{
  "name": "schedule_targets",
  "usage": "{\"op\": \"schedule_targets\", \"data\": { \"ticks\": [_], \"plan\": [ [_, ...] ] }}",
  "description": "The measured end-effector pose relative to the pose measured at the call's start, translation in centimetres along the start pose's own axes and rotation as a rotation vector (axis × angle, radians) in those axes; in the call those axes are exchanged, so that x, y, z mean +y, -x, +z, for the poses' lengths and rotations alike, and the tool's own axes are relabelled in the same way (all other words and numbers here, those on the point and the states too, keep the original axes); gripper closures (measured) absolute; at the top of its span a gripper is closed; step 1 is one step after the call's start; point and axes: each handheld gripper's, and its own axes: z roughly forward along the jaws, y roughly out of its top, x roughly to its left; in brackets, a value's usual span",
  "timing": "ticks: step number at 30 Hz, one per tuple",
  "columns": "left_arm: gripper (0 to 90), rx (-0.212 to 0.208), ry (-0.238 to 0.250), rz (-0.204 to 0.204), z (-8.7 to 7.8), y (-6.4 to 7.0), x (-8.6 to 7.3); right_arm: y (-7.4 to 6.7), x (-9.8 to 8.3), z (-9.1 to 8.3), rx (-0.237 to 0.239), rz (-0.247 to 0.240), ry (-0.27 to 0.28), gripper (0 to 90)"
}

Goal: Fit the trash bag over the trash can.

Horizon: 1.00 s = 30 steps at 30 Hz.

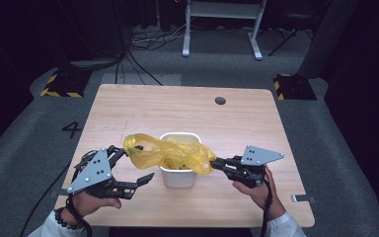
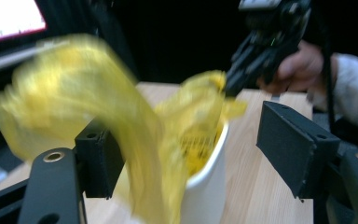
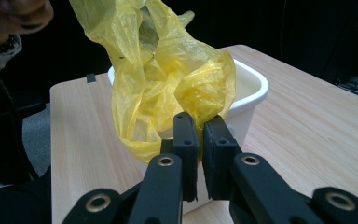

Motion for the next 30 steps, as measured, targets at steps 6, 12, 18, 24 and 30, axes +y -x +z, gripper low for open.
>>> {"op": "schedule_targets", "data": {
  "ticks": [6, 12, 18, 24, 30],
  "plan": [
    [59.3, -0.035, -0.007, 0.018, 0.9, 0.1, 0.4, -0.1, 0.1, 0.0, 0.004, -0.008, 0.002, 85.3],
    [88.1, -0.158, -0.077, 0.067, 0.9, 0.0, -1.6, 0.1, -0.3, -0.1, 0.024, 0.023, 0.004, 86.0],
    [89.2, -0.230, -0.114, -0.054, 0.4, 0.1, -6.5, 0.4, -1.5, -0.8, 0.047, 0.096, -0.024, 87.7],
    [89.1, -0.209, -0.207, -0.134, 1.0, -0.9, -10.6, 0.2, -3.1, -0.7, 0.047, 0.115, -0.092, 88.1],
    [89.0, -0.164, -0.232, -0.234, 1.7, -2.8, -12.8, 0.9, -4.3, -0.3, 0.008, 0.131, -0.122, 87.9]
  ]
}}
